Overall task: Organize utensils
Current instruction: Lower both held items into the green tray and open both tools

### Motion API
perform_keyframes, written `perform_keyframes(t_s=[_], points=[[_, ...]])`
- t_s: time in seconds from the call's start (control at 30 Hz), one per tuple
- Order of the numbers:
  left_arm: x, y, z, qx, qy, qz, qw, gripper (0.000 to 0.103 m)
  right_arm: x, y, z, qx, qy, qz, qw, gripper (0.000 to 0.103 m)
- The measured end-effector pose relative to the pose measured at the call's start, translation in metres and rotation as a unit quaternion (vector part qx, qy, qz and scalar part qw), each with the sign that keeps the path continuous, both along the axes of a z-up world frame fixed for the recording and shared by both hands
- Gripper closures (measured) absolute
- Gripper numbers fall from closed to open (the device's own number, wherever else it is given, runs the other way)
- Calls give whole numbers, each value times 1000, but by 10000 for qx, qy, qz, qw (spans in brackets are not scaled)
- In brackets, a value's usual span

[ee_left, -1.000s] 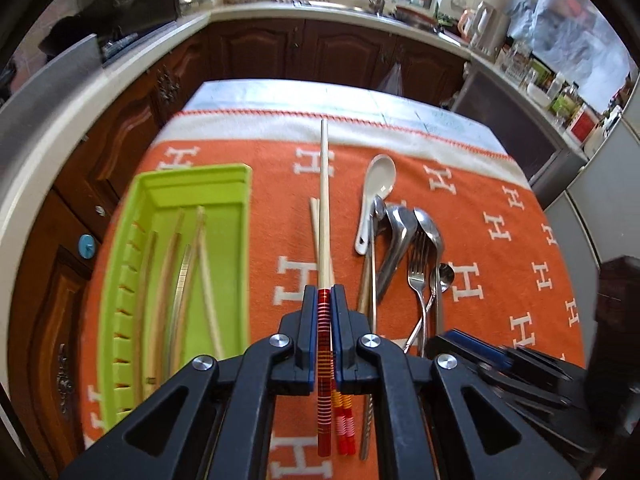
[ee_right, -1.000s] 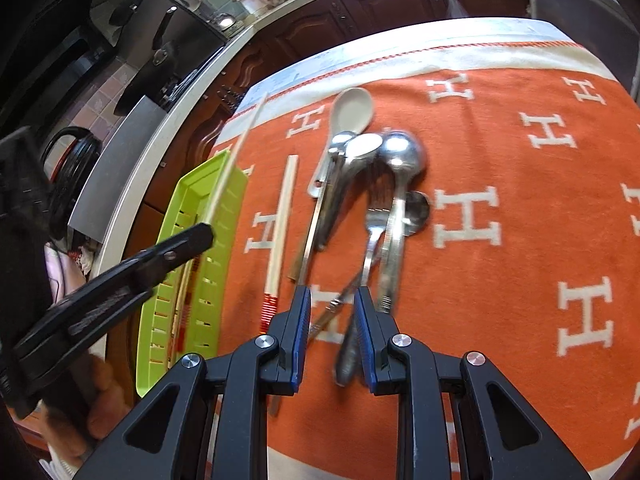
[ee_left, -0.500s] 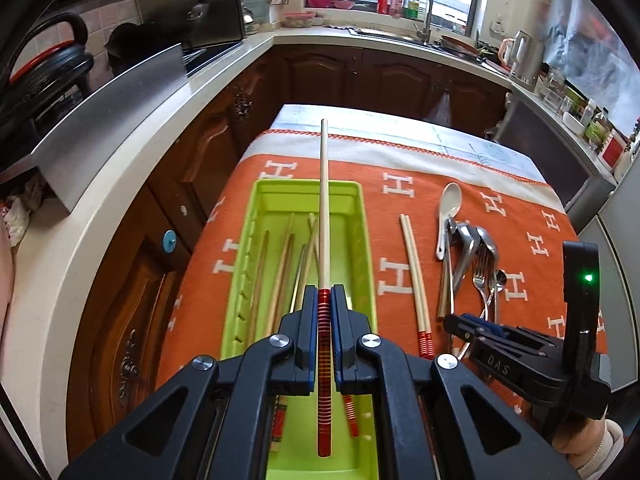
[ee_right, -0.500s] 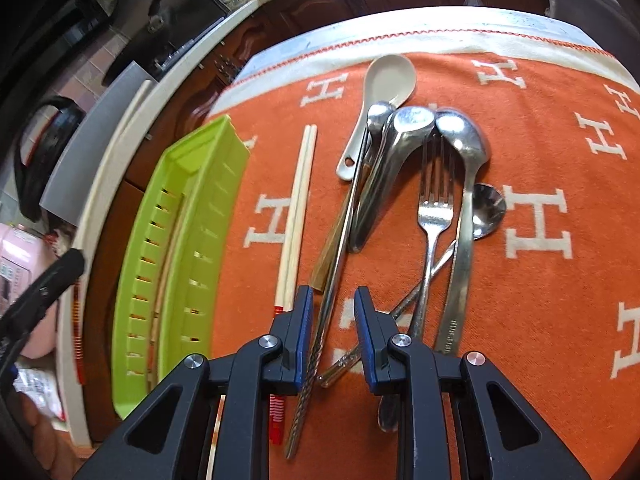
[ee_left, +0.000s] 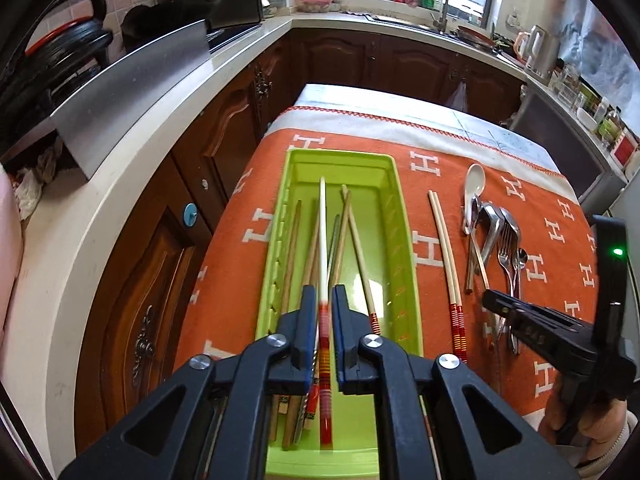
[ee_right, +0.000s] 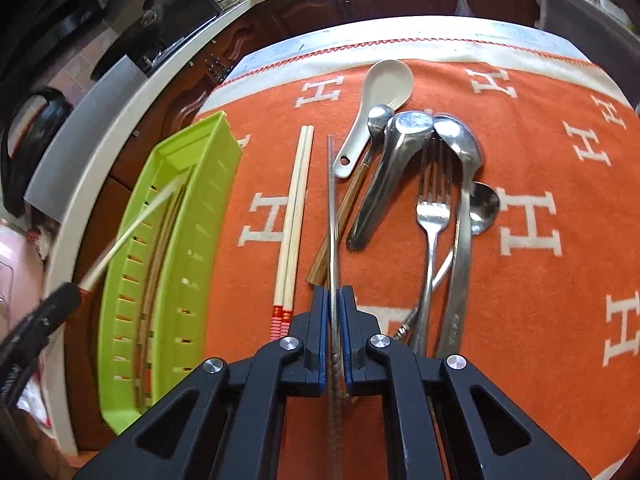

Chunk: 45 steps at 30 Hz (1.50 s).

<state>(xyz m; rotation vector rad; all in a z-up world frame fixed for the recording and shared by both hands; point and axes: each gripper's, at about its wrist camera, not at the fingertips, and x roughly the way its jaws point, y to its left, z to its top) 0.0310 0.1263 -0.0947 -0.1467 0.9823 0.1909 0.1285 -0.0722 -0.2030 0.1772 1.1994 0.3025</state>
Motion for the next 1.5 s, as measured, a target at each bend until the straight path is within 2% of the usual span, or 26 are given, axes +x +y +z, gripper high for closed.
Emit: perform_keyframes(t_s=[0.13, 0.33, 0.63, 0.97, 1.33, 1.4, 1.47, 1.5], points=[[-7, 9, 4, -67, -85, 121, 9999, 96, -8, -7, 19, 218, -78, -68, 9997, 98], [-16, 22, 10, -59, -208, 325, 9992, 95, -22, -6, 64, 645, -216, 25, 9977, 98], [-19, 34, 16, 47, -268, 513, 9983, 92, -35, 42, 109, 896, -79, 458, 9949, 97], [-19, 40, 18, 140, -251, 614, 9977, 88, -33, 91, 122, 759, 16, 652, 9950, 97], [-17, 41, 16, 135, -196, 679, 9974, 80, -28, 101, 113, 608, 105, 690, 9957, 94], [-17, 41, 16, 146, -209, 683, 9973, 77, -29, 100, 115, 599, 42, 708, 9957, 94], [-18, 40, 17, 173, -238, 692, 9972, 64, -32, 100, 118, 546, -54, 753, 9957, 93], [-19, 39, 18, 191, -262, 701, 9970, 61, -35, 99, 120, 494, -120, 782, 9956, 93]])
